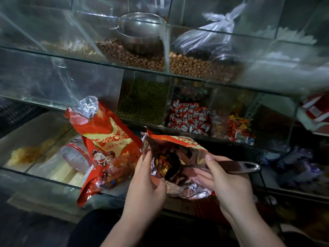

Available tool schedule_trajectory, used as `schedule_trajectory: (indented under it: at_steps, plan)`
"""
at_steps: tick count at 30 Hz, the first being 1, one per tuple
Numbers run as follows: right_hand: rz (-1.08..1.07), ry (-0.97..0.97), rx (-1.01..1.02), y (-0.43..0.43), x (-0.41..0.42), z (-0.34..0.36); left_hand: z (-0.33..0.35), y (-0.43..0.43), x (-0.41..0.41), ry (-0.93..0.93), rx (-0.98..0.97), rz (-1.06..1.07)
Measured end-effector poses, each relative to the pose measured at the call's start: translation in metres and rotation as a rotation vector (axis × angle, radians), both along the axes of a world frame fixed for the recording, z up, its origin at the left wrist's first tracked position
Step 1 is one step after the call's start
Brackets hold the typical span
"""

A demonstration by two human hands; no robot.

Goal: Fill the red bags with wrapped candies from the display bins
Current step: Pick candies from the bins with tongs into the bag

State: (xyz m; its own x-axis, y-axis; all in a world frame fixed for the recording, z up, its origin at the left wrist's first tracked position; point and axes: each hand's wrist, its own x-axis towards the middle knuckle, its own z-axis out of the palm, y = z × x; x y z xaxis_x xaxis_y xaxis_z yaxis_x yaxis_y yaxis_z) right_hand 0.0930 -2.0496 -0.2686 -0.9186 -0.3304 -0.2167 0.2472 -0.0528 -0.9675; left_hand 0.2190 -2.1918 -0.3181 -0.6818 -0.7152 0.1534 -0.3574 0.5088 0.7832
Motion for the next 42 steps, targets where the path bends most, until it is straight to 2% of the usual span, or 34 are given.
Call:
schedule_trajectory:
  at_steps: [5, 10, 13, 16, 19, 22, 25, 27, 34, 38, 42]
  plan:
    - [-0.102, 0.019, -0.034, 0.018, -0.001, 0.0, 0.005, 0.003, 0.004, 0.046, 0.01, 0.064]
    - [-0.143, 0.095, -0.059, 0.03, -0.002, 0.003, 0.013, 0.011, 0.009, 0.015, 0.012, 0.122]
    - [-0.167, 0.107, -0.08, 0.036, -0.003, 0.008, 0.026, 0.021, 0.009, 0.006, -0.128, 0.126]
    - [-0.152, 0.09, -0.09, 0.041, -0.002, 0.014, 0.04, 0.034, 0.007, 0.14, -0.29, 0.102]
    - [-0.175, 0.061, -0.124, 0.046, 0.001, 0.021, 0.044, 0.043, 0.003, 0.239, -0.297, -0.009]
    - [-0.217, 0.042, -0.114, 0.052, 0.001, 0.025, 0.044, 0.041, -0.005, 0.066, -0.205, -0.052]
    - [-0.232, 0.012, -0.109, 0.06, 0.0, 0.032, 0.043, 0.036, -0.015, -0.118, -0.127, -0.009]
    - [-0.216, 0.012, -0.122, 0.065, 0.0, 0.04, 0.043, 0.036, -0.023, -0.171, -0.106, -0.009]
    - [0.039, 0.0, -0.22, 0.071, 0.01, 0.059, 0.034, 0.043, -0.025, -0.202, -0.184, -0.008]
    - [0.098, 0.031, -0.257, 0.078, 0.015, 0.067, 0.034, 0.043, -0.018, -0.161, -0.247, -0.01]
    - [0.07, 0.067, -0.277, 0.09, 0.015, 0.084, 0.049, 0.052, -0.02, -0.062, -0.33, -0.082]
